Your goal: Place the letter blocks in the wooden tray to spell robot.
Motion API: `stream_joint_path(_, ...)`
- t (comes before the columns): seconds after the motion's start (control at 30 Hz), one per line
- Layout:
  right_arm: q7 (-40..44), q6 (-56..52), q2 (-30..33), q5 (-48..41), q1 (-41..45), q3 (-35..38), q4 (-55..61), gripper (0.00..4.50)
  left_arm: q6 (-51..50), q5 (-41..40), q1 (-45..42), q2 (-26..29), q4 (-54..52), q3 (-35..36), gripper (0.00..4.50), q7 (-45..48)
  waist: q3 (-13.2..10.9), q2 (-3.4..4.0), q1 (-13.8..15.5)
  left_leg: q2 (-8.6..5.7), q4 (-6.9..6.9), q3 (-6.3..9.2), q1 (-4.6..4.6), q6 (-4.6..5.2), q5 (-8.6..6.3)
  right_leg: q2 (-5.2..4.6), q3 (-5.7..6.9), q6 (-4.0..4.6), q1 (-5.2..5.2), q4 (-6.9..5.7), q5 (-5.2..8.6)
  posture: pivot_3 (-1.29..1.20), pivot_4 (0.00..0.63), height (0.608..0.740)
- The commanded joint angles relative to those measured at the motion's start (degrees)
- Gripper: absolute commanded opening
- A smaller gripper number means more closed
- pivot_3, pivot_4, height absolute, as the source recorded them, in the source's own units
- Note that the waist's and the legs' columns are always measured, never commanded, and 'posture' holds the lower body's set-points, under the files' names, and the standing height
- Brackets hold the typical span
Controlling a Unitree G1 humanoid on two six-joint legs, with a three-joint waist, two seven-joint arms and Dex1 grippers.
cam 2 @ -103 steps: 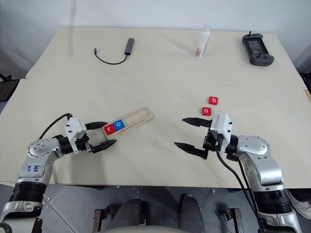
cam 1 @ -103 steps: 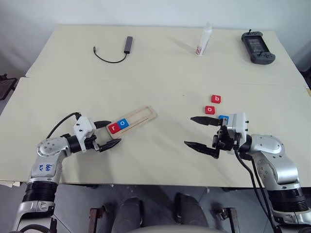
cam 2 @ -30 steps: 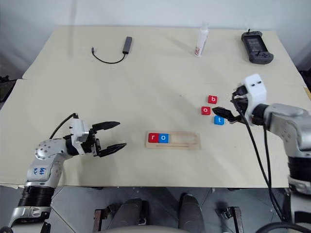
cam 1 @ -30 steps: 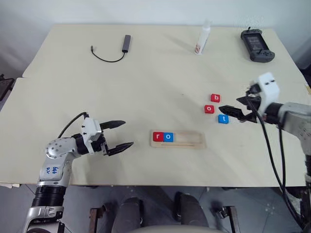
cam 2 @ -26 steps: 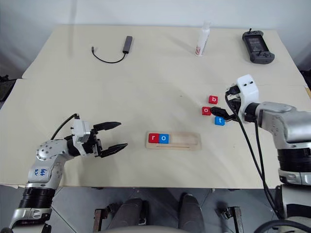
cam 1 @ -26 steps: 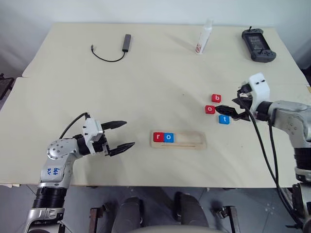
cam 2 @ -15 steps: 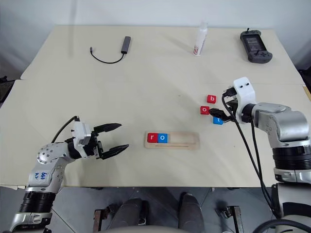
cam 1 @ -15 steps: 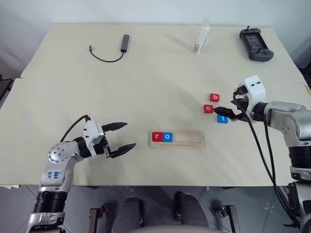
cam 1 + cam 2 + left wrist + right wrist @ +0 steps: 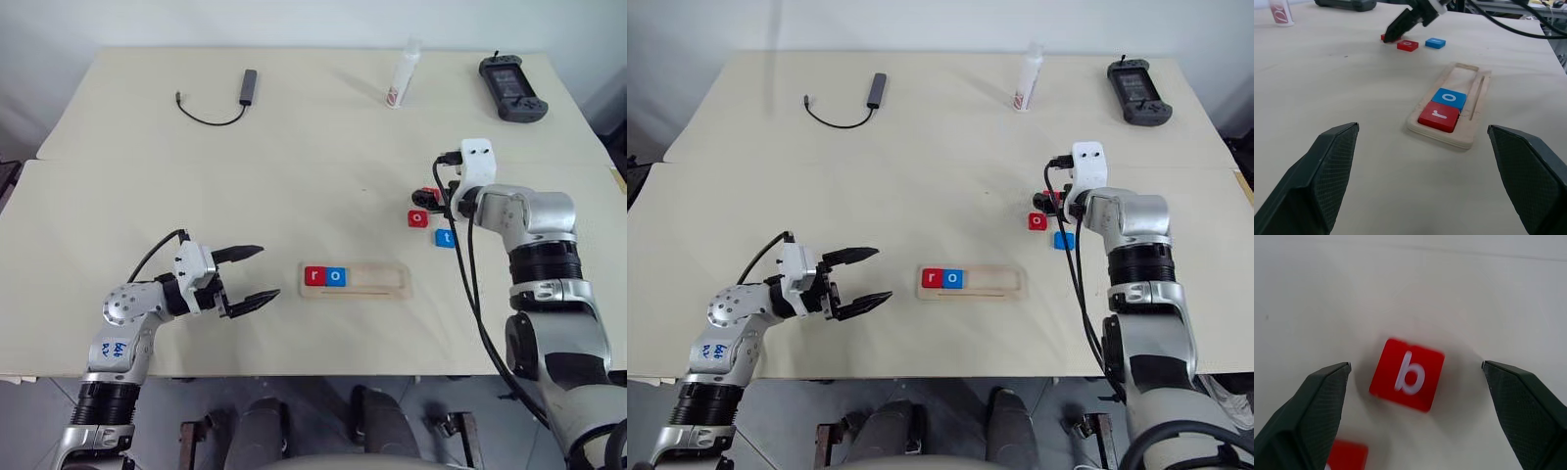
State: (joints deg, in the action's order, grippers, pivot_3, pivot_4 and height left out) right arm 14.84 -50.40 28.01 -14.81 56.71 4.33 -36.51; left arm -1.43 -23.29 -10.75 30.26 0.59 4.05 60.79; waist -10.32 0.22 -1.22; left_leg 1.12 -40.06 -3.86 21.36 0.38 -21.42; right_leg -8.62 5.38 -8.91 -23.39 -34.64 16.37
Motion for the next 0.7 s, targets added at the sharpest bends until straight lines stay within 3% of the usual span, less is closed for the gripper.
stream_joint_path(0.03, -2.0, -0.1, -0.8, 1.0, 1.7, 2.1, -3.2, 4.32, 0.4, -1.1, 1.0, 1.2, -2.6, 1.1, 4.49, 0.4, 0.0, 0.0, -0.5, 0.01, 0.0, 0.0, 0.0, 0.0, 0.0, 0.0, 0.0, 0.0, 0.0, 0.0, 0.0, 0.0, 0.15, 0.74)
stream_joint_path(0.1, -2.0, -0.7, -1.1, 1.3, 1.8, 2.2, -3.2, 3.88, 0.4, -1.1, 1.6, 1.3, -3.2, 1.4, 4.5, 0.2, 0.0, 0.01, -0.6, 0.04, 0.0, 0.0, -0.01, -0.01, 0.01, 0.01, 0.05, 0.0, 0.0, -0.01, 0.0, 0.0, 0.15, 0.74)
stream_joint_path(0.33, -1.4, -4.0, -1.9, 1.0, 1.4, 3.4, 1.6, 1.51, 0.4, -1.2, 2.2, 1.1, -4.8, 0.5, 4.5, -0.1, 0.0, 0.01, -0.7, 0.08, -0.01, -0.01, -0.03, -0.02, 0.01, 0.0, 0.08, 0.01, 0.0, -0.05, 0.0, 0.0, 0.15, 0.74)
stream_joint_path(0.6, 0.1, -11.6, 1.1, -0.8, -2.5, 5.6, 18.4, 1.46, 0.3, -0.9, -1.3, -0.3, -3.2, -1.6, 4.5, 0.7, 0.0, 0.02, -0.4, 0.07, -0.01, 0.0, -0.01, -0.04, 0.02, 0.0, 0.08, 0.01, -0.02, -0.07, 0.01, 0.0, 0.15, 0.74)
stream_joint_path(0.7, -0.5, -24.9, 3.2, -3.8, -9.1, 9.3, 36.2, 1.46, 0.6, -0.8, -3.9, -1.4, -0.3, -3.6, 4.5, 3.1, 0.0, 0.03, 0.1, 0.06, 0.0, 0.09, 0.01, -0.04, 0.02, -0.01, 0.17, 0.03, -0.02, -0.06, 0.01, 0.0, 0.15, 0.74)
